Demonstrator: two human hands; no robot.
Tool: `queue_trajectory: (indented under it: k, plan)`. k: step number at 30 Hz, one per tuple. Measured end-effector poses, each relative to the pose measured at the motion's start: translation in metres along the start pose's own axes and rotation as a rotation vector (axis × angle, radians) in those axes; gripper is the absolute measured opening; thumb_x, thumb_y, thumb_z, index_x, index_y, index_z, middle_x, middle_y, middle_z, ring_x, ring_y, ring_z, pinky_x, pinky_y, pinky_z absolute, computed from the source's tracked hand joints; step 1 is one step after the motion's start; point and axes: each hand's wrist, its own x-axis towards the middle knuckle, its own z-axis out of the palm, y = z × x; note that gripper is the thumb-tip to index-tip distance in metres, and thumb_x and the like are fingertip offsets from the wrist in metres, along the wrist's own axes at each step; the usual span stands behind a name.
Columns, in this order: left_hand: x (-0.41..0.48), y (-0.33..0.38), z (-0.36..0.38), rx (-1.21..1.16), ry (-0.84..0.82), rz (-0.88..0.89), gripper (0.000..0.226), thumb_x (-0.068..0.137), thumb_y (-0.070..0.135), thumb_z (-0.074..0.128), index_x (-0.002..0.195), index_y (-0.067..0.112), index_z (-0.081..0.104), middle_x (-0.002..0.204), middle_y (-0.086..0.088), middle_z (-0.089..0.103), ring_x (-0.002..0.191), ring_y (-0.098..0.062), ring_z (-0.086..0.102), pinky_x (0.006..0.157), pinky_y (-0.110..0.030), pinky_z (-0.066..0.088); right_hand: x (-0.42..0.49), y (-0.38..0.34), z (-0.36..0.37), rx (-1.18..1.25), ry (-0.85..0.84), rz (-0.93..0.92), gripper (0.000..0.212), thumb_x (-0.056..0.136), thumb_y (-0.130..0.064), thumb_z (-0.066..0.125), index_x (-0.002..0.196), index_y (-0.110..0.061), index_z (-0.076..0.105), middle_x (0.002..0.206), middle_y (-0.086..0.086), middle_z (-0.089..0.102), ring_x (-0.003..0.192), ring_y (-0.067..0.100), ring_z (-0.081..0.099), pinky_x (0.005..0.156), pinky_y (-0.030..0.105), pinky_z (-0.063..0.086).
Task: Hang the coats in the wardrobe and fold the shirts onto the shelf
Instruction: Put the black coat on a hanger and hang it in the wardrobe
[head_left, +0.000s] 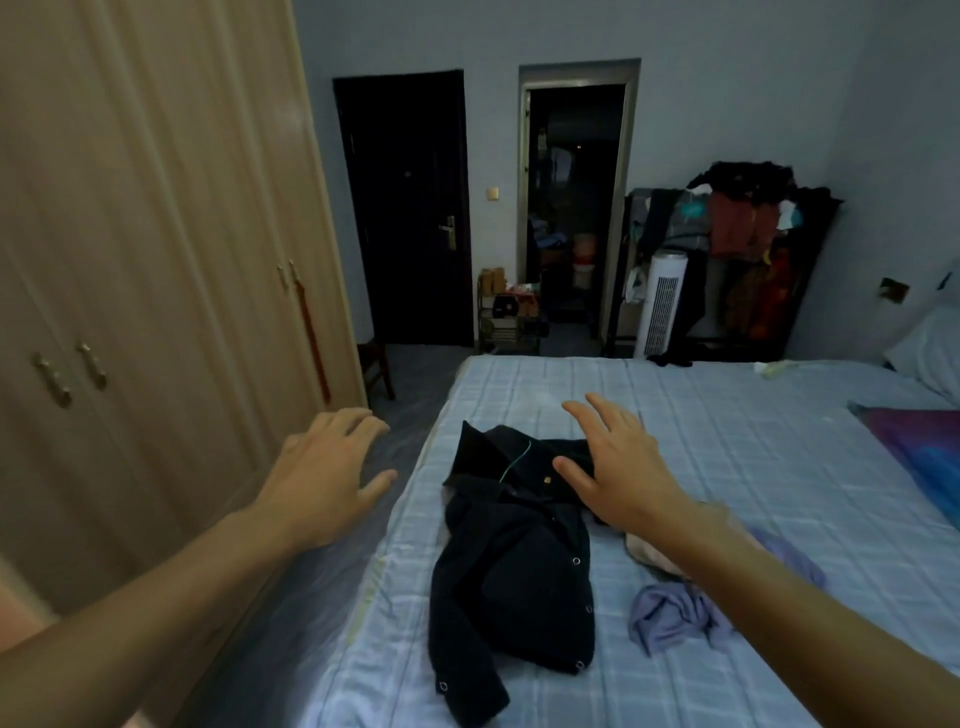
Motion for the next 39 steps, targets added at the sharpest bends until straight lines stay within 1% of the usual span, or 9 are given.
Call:
queue_trajectory:
  k: [4, 11, 15, 20, 23, 27, 33, 36, 39]
  plan:
    - [0.025, 0.021, 0.024, 0.014, -0.058, 0.017, 0.057, 0.093, 0.057, 0.049, 0.142, 0.029, 0.040, 0.151, 0.005, 0.034, 0.137, -0.019, 0.034, 0.104, -0.039, 0.039, 0.014, 0.031, 0.009, 0.016, -0.016, 0.021, 0.068, 0.093, -0.047, 0.054, 0.151, -0.026, 0.025, 0.160, 0.006, 0.021, 0.146, 0.026, 0.019, 0.114, 0.048, 0.029]
    - [0.077, 0.023, 0.067, -0.034, -0.096, 0.062, 0.056, 0.093, 0.055, 0.051, 0.141, 0.027, 0.042, 0.147, 0.006, 0.038, 0.134, -0.019, 0.037, 0.102, -0.038, 0.040, 0.036, 0.065, 0.040, 0.070, -0.075, 0.093, 0.067, 0.092, -0.045, 0.057, 0.149, -0.024, 0.030, 0.157, 0.007, 0.025, 0.143, 0.028, 0.024, 0.110, 0.048, 0.033]
    - [0.115, 0.020, 0.105, -0.110, -0.109, 0.087, 0.056, 0.093, 0.054, 0.052, 0.141, 0.027, 0.042, 0.147, 0.007, 0.038, 0.134, -0.018, 0.037, 0.103, -0.039, 0.040, 0.053, 0.080, 0.057, 0.013, -0.099, 0.120, 0.067, 0.091, -0.041, 0.059, 0.149, -0.024, 0.031, 0.156, 0.006, 0.027, 0.142, 0.026, 0.026, 0.110, 0.044, 0.032]
    - [0.170, -0.001, 0.149, -0.202, -0.116, 0.106, 0.055, 0.092, 0.054, 0.052, 0.139, 0.027, 0.044, 0.143, 0.010, 0.041, 0.130, -0.016, 0.039, 0.099, -0.038, 0.041, 0.096, 0.089, 0.075, -0.059, -0.114, 0.151, 0.066, 0.092, -0.040, 0.058, 0.149, -0.023, 0.030, 0.155, 0.003, 0.029, 0.141, 0.024, 0.028, 0.110, 0.042, 0.033]
    - [0.194, -0.013, 0.171, -0.247, -0.142, 0.074, 0.054, 0.092, 0.053, 0.053, 0.138, 0.026, 0.044, 0.142, 0.009, 0.042, 0.129, -0.017, 0.040, 0.097, -0.039, 0.041, 0.113, 0.092, 0.096, -0.063, -0.153, 0.163, 0.067, 0.092, -0.041, 0.057, 0.150, -0.023, 0.029, 0.156, 0.004, 0.027, 0.142, 0.025, 0.027, 0.112, 0.043, 0.032]
    - [0.218, -0.025, 0.197, -0.279, -0.173, 0.047, 0.053, 0.092, 0.053, 0.054, 0.137, 0.027, 0.045, 0.141, 0.010, 0.043, 0.129, -0.016, 0.041, 0.097, -0.041, 0.041, 0.127, 0.103, 0.131, -0.045, -0.257, 0.169, 0.067, 0.092, -0.040, 0.058, 0.150, -0.022, 0.029, 0.155, 0.004, 0.026, 0.140, 0.025, 0.029, 0.112, 0.043, 0.032]
    - [0.250, -0.040, 0.225, -0.334, -0.196, -0.051, 0.050, 0.093, 0.048, 0.057, 0.136, 0.024, 0.048, 0.141, 0.006, 0.046, 0.129, -0.020, 0.042, 0.100, -0.045, 0.043, 0.167, 0.121, 0.166, 0.007, -0.267, 0.186, 0.067, 0.091, -0.041, 0.058, 0.149, -0.022, 0.030, 0.155, 0.004, 0.026, 0.140, 0.026, 0.029, 0.111, 0.046, 0.034]
    - [0.258, -0.046, 0.241, -0.354, -0.209, -0.089, 0.048, 0.093, 0.046, 0.058, 0.135, 0.024, 0.049, 0.141, 0.006, 0.047, 0.128, -0.021, 0.043, 0.101, -0.044, 0.043, 0.186, 0.128, 0.185, 0.000, -0.300, 0.163, 0.069, 0.091, -0.045, 0.056, 0.150, -0.026, 0.028, 0.156, 0.002, 0.024, 0.141, 0.024, 0.029, 0.111, 0.046, 0.035]
    - [0.268, -0.052, 0.263, -0.348, -0.231, -0.104, 0.049, 0.093, 0.046, 0.059, 0.135, 0.024, 0.048, 0.142, 0.007, 0.046, 0.130, -0.020, 0.042, 0.103, -0.042, 0.040, 0.210, 0.136, 0.206, 0.013, -0.343, 0.183, 0.068, 0.090, -0.047, 0.055, 0.150, -0.032, 0.024, 0.158, 0.000, 0.020, 0.143, 0.024, 0.026, 0.109, 0.054, 0.036]
